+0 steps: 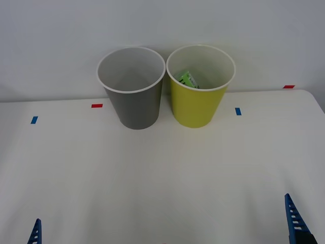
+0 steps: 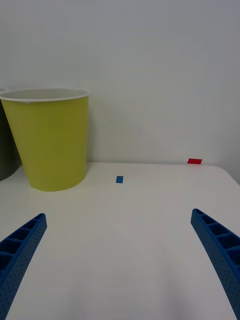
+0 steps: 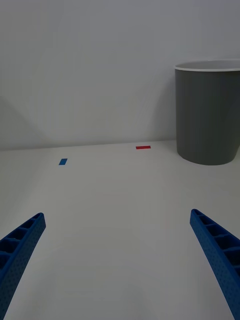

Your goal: Put cans in the gray bin and PET bottles in the light green bin.

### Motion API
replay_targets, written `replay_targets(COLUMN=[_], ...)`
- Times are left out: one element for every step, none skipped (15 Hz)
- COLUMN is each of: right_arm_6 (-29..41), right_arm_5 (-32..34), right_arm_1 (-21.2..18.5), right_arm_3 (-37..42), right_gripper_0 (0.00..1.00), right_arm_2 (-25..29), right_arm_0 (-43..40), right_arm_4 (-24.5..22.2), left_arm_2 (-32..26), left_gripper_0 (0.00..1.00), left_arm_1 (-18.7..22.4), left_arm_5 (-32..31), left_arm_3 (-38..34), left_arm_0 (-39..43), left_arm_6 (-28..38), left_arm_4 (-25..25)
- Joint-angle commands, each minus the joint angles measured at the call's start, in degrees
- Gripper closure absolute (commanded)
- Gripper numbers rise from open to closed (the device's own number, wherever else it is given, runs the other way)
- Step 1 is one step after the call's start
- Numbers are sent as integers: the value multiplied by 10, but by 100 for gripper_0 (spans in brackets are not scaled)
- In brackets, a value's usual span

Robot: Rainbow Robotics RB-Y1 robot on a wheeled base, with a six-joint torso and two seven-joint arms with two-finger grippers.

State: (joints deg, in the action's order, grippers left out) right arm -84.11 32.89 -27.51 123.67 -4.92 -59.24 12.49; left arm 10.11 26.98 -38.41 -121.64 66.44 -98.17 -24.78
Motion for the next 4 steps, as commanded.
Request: replay_targets(right_arm_6=[0,0,0,0], right_arm_5=[0,0,0,0], right_arm_1=[0,0,0,0], right_arm_3=[0,0,0,0], right_gripper_0=[0,0,0,0], right_arm_2=[0,0,0,0], right_arm_0=[0,0,0,0], right_arm_4=[0,0,0,0], left_arm_2=[0,0,0,0], left_gripper_0=[0,0,0,0], left_arm_1=[0,0,0,0], left_arm_5=[0,0,0,0], left_arm_3=[0,0,0,0], left_arm_0=[0,0,0,0], left_arm_6=[0,0,0,0], left_arm_4=[0,0,0,0])
